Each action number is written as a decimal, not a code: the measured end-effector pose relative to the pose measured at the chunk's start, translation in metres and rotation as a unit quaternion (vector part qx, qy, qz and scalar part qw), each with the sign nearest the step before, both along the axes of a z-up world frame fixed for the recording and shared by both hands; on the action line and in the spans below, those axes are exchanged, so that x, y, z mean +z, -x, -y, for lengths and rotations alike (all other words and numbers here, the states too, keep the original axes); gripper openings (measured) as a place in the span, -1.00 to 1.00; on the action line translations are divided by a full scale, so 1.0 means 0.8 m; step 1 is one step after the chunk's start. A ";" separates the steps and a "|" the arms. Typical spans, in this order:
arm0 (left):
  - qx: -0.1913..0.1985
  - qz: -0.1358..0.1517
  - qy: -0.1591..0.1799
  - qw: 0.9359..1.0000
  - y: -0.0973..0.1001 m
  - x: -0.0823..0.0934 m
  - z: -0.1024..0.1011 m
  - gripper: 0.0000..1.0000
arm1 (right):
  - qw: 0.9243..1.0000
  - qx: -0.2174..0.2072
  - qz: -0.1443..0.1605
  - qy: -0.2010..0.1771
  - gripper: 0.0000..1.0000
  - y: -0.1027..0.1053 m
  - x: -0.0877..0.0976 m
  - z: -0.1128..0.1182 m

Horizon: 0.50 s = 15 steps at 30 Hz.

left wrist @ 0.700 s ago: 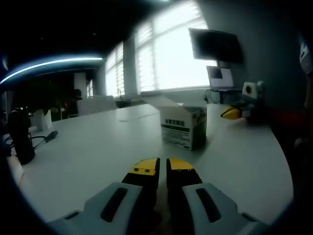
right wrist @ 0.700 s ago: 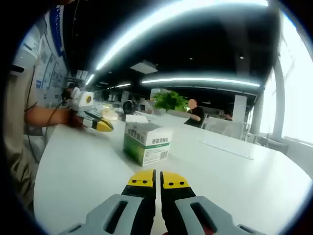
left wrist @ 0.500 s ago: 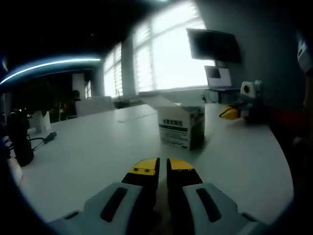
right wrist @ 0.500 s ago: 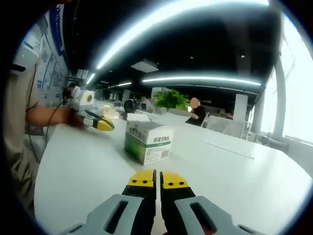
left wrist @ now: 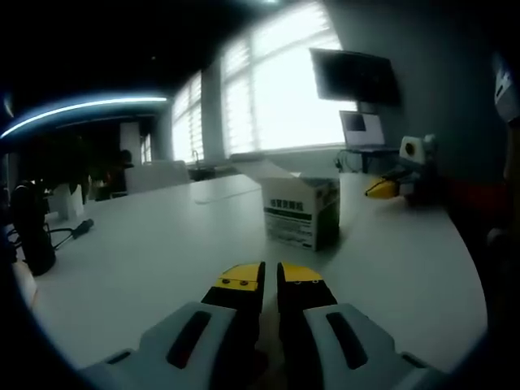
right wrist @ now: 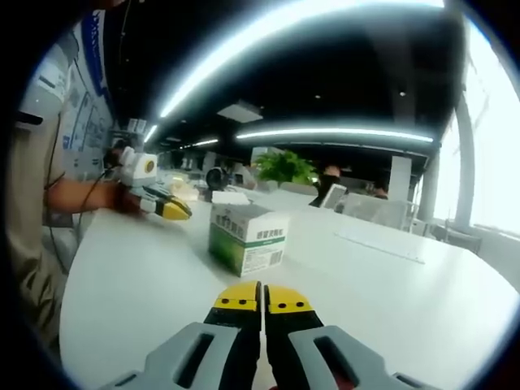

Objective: Take out ganmaoling bag from box put it on table

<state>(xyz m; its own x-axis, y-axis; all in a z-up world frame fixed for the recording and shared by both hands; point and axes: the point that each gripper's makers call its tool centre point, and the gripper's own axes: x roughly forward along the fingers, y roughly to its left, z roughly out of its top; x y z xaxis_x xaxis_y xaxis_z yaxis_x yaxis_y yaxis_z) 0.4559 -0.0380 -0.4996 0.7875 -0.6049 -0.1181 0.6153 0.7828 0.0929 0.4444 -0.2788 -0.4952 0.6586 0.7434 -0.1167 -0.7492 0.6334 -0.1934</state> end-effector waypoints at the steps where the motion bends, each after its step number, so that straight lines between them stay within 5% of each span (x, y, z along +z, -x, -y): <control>1: 0.000 0.000 0.000 1.000 0.000 0.000 0.000 -1.00 | 1.000 0.000 0.000 0.000 -1.00 0.000 0.000 0.000; 15: -0.001 0.003 -0.016 1.000 0.001 -0.003 0.004 -1.00 | 1.000 -0.004 0.003 0.000 -0.93 -0.001 0.002 0.002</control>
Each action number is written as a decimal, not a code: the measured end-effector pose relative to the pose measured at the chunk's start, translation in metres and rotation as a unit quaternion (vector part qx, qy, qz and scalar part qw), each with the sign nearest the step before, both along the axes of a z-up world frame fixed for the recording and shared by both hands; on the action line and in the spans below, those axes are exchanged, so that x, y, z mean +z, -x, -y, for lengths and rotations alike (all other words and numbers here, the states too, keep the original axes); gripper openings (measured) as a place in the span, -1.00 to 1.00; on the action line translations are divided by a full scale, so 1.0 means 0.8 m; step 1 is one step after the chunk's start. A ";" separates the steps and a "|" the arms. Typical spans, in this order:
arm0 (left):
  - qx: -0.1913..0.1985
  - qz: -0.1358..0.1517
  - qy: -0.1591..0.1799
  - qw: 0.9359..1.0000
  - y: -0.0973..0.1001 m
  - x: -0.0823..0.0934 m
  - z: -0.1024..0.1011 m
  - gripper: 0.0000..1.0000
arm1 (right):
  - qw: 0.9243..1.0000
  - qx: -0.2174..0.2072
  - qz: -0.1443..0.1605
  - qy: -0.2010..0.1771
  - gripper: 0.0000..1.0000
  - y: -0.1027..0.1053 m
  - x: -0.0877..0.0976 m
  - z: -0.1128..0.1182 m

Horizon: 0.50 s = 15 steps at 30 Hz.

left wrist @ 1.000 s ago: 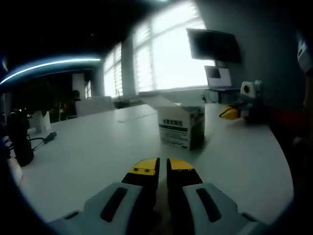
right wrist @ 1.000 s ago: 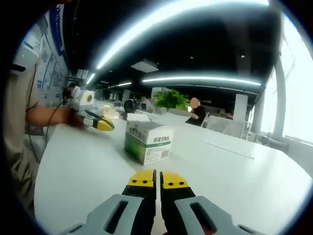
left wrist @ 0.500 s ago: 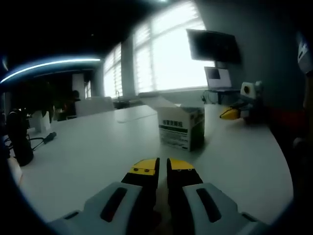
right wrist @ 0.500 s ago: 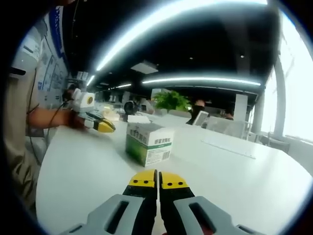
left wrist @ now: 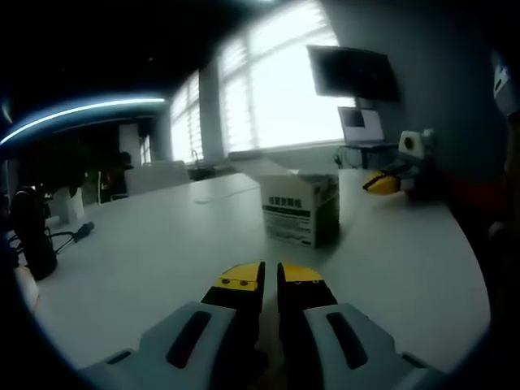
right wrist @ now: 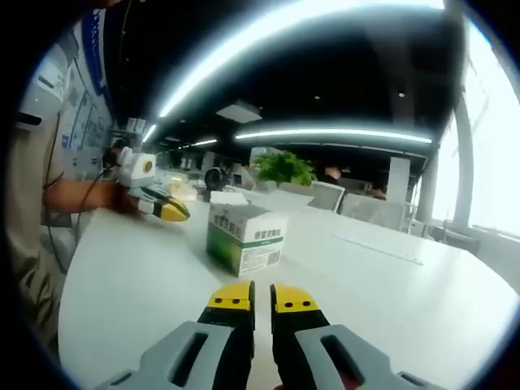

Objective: Take out ganmaoling bag from box put it on table

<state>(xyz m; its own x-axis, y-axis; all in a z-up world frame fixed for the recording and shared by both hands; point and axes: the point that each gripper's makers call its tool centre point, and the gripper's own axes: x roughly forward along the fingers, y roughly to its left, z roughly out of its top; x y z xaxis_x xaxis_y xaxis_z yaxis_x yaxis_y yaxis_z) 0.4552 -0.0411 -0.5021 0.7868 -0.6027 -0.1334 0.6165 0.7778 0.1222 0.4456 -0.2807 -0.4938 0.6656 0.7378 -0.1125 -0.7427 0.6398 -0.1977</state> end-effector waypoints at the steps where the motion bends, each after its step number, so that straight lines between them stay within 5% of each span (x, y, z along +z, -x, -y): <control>1: 0.000 0.000 -0.001 1.000 0.000 0.000 0.000 -1.00 | 1.000 0.000 0.000 0.000 -0.93 0.000 0.000 0.000; 15: -0.011 0.005 0.009 1.000 0.000 0.008 0.002 -0.88 | 1.000 -0.005 -0.002 0.001 -0.93 -0.002 -0.002 0.002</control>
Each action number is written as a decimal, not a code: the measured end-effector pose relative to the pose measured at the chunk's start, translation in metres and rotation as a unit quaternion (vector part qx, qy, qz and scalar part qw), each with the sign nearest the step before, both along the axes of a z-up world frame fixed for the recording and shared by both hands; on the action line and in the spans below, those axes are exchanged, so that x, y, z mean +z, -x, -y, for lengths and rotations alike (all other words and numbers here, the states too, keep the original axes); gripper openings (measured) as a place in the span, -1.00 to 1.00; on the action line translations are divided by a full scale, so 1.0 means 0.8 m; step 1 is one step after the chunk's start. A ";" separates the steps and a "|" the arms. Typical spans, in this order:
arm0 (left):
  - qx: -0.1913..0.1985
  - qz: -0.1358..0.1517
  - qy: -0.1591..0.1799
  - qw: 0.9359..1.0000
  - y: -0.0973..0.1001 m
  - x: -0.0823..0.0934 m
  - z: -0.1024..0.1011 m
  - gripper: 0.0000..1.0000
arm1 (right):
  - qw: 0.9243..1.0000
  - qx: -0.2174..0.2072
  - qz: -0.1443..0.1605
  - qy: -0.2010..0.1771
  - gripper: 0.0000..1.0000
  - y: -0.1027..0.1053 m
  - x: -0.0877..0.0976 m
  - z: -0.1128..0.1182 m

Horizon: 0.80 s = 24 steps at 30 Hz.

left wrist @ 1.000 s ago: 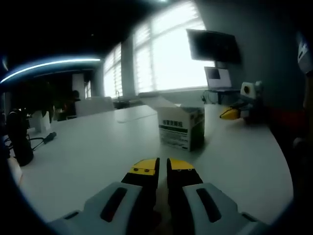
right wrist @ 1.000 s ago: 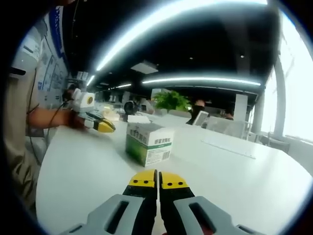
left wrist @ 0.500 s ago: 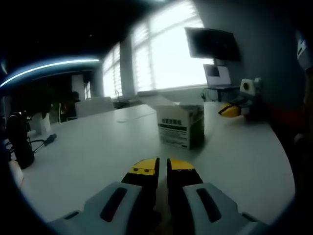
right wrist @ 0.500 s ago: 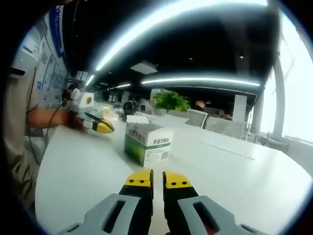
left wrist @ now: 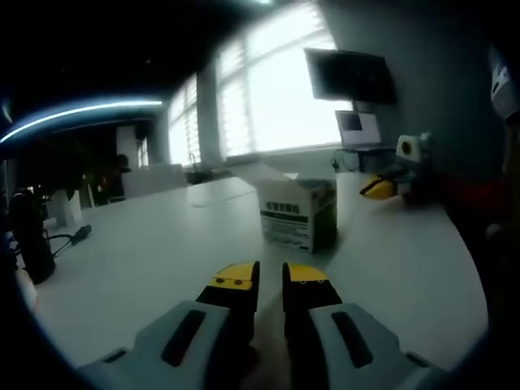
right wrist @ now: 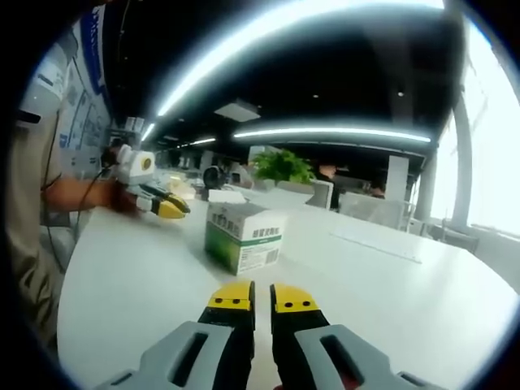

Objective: Take out ganmaoling bag from box put it on table

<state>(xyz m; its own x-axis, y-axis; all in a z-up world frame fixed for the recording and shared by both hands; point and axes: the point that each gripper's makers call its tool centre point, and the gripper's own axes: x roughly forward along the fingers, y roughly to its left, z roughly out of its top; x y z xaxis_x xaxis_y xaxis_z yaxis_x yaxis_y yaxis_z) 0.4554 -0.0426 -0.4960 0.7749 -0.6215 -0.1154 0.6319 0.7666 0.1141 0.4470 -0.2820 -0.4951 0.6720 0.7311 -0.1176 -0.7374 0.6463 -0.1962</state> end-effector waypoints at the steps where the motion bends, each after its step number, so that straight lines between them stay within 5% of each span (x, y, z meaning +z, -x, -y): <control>1: -0.002 0.002 -0.004 1.000 0.000 0.000 0.001 -0.86 | 1.000 -0.001 -0.001 -0.001 -0.93 0.000 0.000 0.000; 12: -0.035 -0.007 -0.033 0.999 -0.006 -0.007 0.018 -0.61 | 1.000 -0.003 -0.003 -0.005 -0.93 -0.001 0.000 0.001; 24: -0.047 -0.005 -0.002 0.999 -0.016 0.003 0.033 -0.74 | 1.000 -0.007 -0.005 -0.005 -0.94 -0.003 -0.001 0.002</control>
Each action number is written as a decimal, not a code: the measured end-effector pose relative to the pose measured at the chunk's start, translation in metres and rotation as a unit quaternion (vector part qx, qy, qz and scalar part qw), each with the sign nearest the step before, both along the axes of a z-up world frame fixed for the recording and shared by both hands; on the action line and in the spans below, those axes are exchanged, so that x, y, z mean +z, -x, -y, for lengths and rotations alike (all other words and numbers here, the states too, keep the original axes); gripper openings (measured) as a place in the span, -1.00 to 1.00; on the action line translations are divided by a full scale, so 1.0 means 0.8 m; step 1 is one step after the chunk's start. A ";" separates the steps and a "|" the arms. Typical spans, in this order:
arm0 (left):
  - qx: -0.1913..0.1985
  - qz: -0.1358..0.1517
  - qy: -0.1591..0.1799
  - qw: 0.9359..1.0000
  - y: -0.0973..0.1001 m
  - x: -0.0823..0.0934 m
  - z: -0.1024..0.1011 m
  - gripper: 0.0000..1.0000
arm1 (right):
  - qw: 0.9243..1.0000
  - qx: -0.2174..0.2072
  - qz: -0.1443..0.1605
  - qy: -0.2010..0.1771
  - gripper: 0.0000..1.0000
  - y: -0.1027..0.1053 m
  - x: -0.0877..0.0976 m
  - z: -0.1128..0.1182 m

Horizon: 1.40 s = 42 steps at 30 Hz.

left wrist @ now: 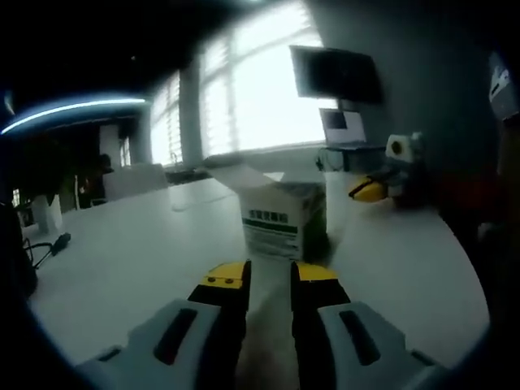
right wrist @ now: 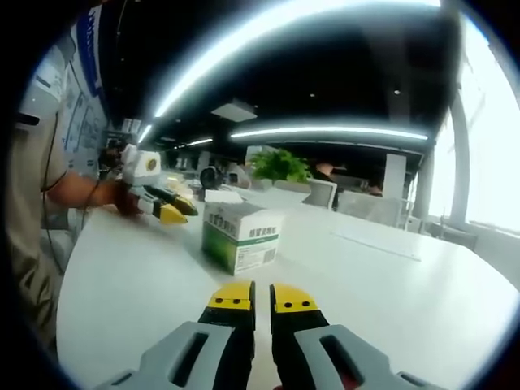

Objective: Take out ganmaoling bag from box put it on table

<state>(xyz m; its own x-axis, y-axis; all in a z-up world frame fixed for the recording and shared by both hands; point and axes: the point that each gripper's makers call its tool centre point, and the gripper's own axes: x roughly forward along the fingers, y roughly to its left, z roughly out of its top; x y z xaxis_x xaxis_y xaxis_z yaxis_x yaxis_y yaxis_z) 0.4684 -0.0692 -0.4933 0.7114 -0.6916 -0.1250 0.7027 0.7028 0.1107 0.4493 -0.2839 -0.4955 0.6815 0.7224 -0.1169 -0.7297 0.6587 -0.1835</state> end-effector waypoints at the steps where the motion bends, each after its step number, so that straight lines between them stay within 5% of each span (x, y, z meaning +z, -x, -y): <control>1: 0.003 0.003 0.004 1.000 -0.002 0.003 0.000 -0.73 | 1.000 0.000 0.000 0.000 -0.94 0.000 0.000 0.000; 7: 0.010 -0.003 0.040 0.999 -0.010 0.017 0.002 -0.75 | 1.000 -0.002 0.000 0.000 -0.95 -0.001 0.000 0.000; 10: -0.028 0.021 0.032 0.999 -0.004 0.021 0.014 -0.77 | 1.000 -0.002 0.000 -0.001 -0.96 -0.001 0.000 0.000; 12: -0.052 -0.003 0.045 0.998 0.003 0.019 0.022 -0.86 | 1.000 -0.002 0.001 -0.001 -0.96 -0.001 0.000 0.001; 18: -0.064 -0.004 0.104 0.993 -0.001 0.036 0.027 -1.00 | 1.000 -0.002 0.001 -0.001 -0.97 -0.001 0.000 0.001; 27: -0.074 -0.041 0.100 0.991 -0.013 0.029 0.029 -0.99 | 1.000 -0.003 0.002 -0.002 -0.97 -0.002 0.001 0.001; 31: -0.101 -0.031 0.080 0.991 -0.012 0.027 0.041 -0.63 | 1.000 -0.003 0.001 -0.003 -0.98 -0.002 0.001 0.001; 36: -0.112 -0.033 0.063 0.991 -0.016 0.020 0.049 -0.45 | 1.000 -0.002 0.001 -0.004 -0.99 -0.002 0.001 0.001; 42: -0.129 -0.020 0.076 0.989 -0.026 0.032 0.054 -0.10 | 1.000 -0.001 -0.001 -0.005 -0.99 -0.002 0.001 0.002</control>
